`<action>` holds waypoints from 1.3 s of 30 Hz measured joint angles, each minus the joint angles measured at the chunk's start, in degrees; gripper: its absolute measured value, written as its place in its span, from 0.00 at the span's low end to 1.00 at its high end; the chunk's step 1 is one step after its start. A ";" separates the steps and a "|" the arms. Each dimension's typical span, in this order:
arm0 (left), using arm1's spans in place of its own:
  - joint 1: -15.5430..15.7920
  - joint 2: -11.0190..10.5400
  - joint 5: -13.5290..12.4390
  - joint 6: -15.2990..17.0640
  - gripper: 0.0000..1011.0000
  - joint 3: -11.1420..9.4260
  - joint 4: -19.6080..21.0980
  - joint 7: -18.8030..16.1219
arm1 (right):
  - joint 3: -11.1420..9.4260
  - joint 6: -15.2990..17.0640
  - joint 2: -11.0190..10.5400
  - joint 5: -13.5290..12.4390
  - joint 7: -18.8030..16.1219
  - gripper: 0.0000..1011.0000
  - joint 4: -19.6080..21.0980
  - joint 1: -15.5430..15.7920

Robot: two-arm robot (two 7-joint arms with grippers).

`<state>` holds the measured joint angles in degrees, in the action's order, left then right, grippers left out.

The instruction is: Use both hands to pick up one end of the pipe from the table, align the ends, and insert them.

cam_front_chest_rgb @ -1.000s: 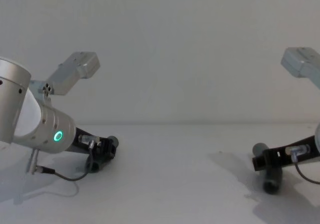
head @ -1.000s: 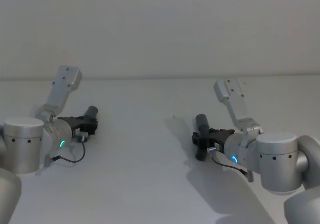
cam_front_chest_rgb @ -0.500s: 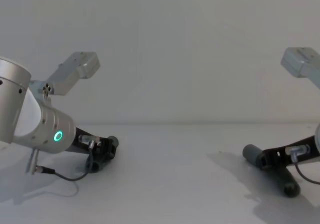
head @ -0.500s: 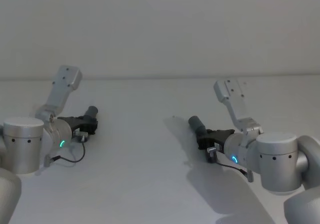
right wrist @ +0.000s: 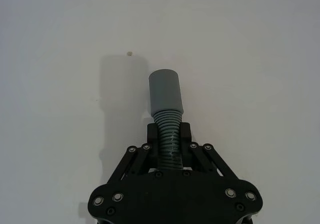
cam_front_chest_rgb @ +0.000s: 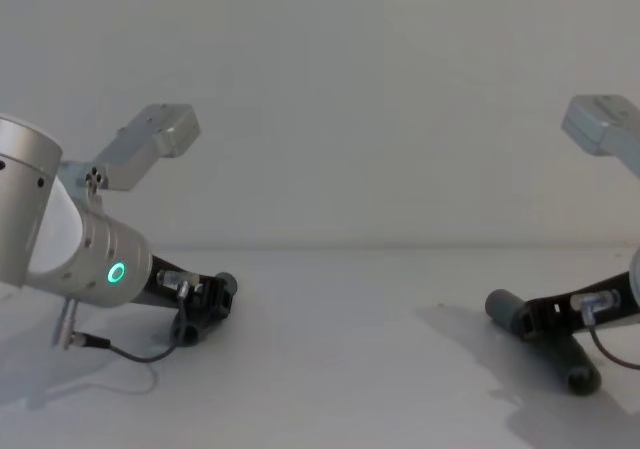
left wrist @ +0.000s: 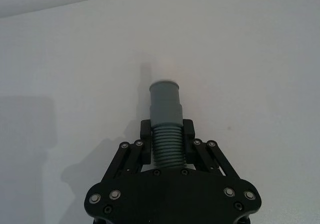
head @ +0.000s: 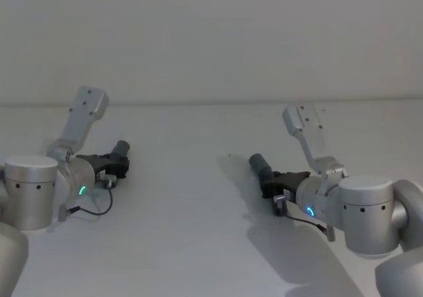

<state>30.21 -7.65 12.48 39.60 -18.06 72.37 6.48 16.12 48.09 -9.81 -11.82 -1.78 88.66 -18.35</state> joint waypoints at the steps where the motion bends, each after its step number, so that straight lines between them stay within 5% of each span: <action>1: 0.03 0.00 -0.02 -0.05 0.32 -0.01 -0.04 0.05 | 0.00 0.00 0.00 0.00 0.00 0.22 0.00 0.00; 13: 1.90 -0.50 -0.15 -4.54 0.32 -1.17 -0.56 4.11 | 0.00 0.01 0.00 0.00 0.00 0.22 0.01 -0.01; 24: 4.95 -2.39 0.14 -10.48 0.32 -3.21 -0.89 11.70 | 0.18 0.00 -0.11 0.17 0.00 0.22 0.04 -0.01; 39: 9.19 -5.99 0.06 -20.41 0.32 -7.40 -1.79 23.13 | 5.35 -3.54 -4.33 5.49 -0.92 0.22 3.06 -0.31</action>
<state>39.40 -13.64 12.54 19.18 -25.46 70.58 29.61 21.47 44.55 -14.14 -6.33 -2.70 91.72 -18.66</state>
